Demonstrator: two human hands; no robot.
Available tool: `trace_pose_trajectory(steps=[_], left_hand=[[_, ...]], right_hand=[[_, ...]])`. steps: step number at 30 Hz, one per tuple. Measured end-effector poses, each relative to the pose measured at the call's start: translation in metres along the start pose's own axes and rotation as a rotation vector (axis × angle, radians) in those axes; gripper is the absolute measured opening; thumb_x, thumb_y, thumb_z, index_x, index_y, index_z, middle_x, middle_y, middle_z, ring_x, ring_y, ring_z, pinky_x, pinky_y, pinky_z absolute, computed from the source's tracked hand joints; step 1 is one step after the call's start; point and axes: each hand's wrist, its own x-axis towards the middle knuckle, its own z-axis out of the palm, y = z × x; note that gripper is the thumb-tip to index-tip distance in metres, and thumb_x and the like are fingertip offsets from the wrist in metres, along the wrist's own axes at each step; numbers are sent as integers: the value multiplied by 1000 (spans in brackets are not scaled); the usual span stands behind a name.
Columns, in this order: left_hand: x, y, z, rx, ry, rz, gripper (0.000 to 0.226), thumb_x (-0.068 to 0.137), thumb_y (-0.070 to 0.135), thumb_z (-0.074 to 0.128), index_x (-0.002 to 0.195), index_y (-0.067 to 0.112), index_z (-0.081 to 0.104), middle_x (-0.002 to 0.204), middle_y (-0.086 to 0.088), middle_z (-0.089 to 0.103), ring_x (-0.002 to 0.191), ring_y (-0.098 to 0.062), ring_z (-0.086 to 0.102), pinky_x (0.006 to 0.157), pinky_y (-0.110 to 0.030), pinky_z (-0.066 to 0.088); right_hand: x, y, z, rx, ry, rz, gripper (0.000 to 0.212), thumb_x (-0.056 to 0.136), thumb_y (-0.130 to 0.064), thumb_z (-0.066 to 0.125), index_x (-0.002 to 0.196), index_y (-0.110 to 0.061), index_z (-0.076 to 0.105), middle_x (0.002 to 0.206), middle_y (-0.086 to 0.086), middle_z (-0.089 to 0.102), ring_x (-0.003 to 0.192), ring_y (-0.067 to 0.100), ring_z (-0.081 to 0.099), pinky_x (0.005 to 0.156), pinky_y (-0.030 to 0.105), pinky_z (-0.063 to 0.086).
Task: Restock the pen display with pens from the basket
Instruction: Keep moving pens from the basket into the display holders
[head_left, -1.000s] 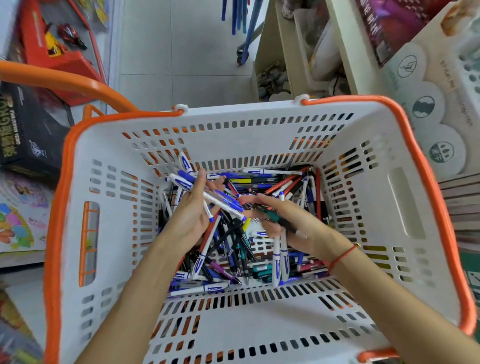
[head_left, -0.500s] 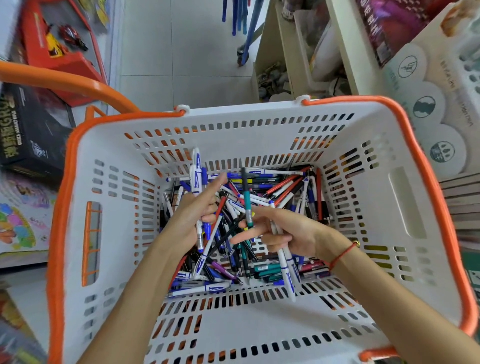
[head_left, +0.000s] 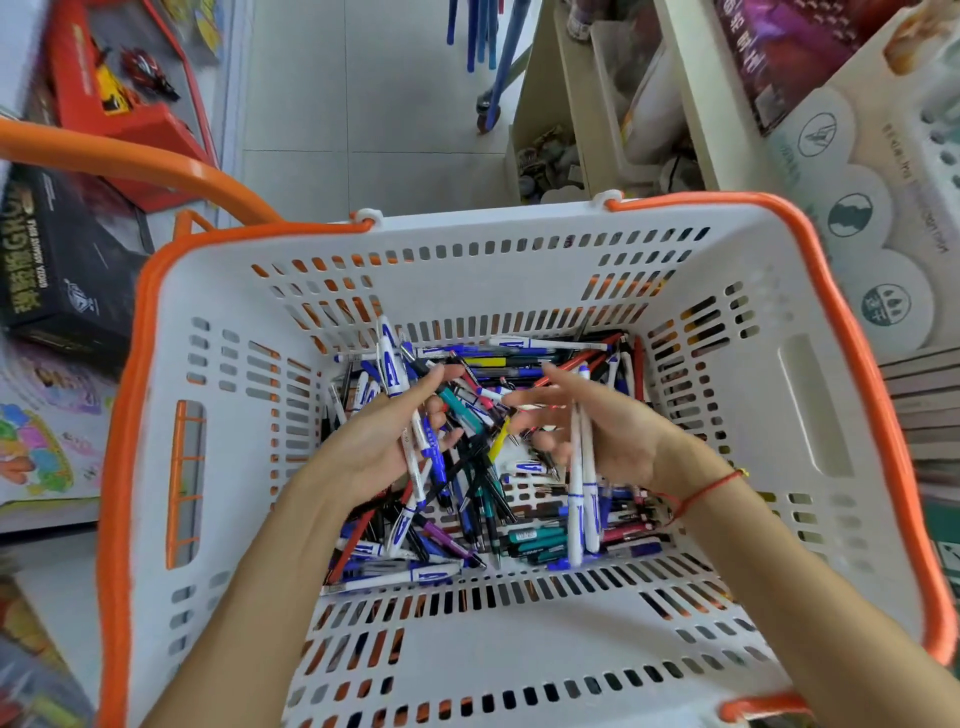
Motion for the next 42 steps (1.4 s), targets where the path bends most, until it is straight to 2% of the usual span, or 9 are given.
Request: trace_pose_trajectory(steps=[3, 5, 10, 14, 18, 23, 28, 34, 42], left_hand=[[-2, 2, -4, 48, -36, -4, 26, 96, 30, 53, 102, 16, 74, 90, -9, 67, 84, -19, 65, 80, -35, 58], [-1, 2, -4, 126, -28, 15, 29, 98, 33, 49, 99, 15, 72, 106, -8, 69, 95, -22, 64, 86, -38, 54], [1, -1, -1, 152, -28, 61, 23, 99, 24, 49, 94, 10, 65, 79, -4, 66, 73, -12, 66, 74, -29, 58], [5, -6, 0, 307, 63, 74, 24, 97, 32, 53, 88, 12, 62, 57, 6, 33, 49, -7, 32, 47, -19, 41], [3, -6, 1, 318, 69, -8, 28, 93, 38, 59, 78, 14, 58, 54, 6, 38, 44, -6, 32, 41, -17, 34], [0, -6, 7, 102, -19, -56, 27, 97, 31, 54, 80, 11, 62, 96, -12, 74, 78, -19, 73, 64, -30, 61], [0, -11, 10, 59, 3, -29, 35, 102, 30, 44, 121, 7, 63, 115, -17, 70, 101, -26, 71, 74, -31, 61], [-1, -16, 29, -164, 30, 14, 31, 99, 31, 48, 108, 7, 66, 98, -14, 74, 84, -22, 73, 72, -35, 61], [-3, -18, 28, -188, 7, 115, 36, 101, 35, 43, 102, 10, 69, 99, -6, 74, 92, -18, 72, 75, -34, 60]], right_hand=[[0, -2, -9, 162, -5, -49, 55, 101, -45, 37, 90, -3, 70, 87, 13, 69, 73, 20, 69, 69, 29, 60], [2, 1, -13, 99, -18, -44, 59, 101, -49, 34, 83, -8, 73, 83, 7, 68, 76, 18, 66, 71, 30, 57], [10, 5, -14, -111, -16, -26, 64, 103, -49, 26, 65, -12, 60, 53, 0, 31, 47, 11, 26, 49, 23, 20], [12, 6, -12, -193, 29, -102, 66, 105, -42, 30, 54, -12, 60, 43, -2, 25, 40, 11, 18, 43, 22, 14], [11, 3, -7, -243, 11, -168, 68, 104, -42, 33, 46, -14, 57, 40, -2, 22, 39, 12, 14, 43, 24, 12], [7, 8, 8, -248, 265, -446, 59, 105, -35, 37, 56, -9, 58, 39, -3, 36, 36, 9, 27, 40, 17, 24], [0, 18, 33, -40, 705, -824, 48, 106, -30, 35, 70, -14, 63, 49, -7, 56, 42, 3, 42, 42, 14, 32], [15, 49, 40, -723, 520, -1054, 17, 103, -33, 44, 95, -18, 47, 70, -4, 65, 53, 11, 62, 44, 37, 50], [4, 49, 28, -1092, 363, -1148, 30, 90, -41, 65, 99, -13, 57, 94, -13, 61, 72, -3, 52, 64, 13, 46]])
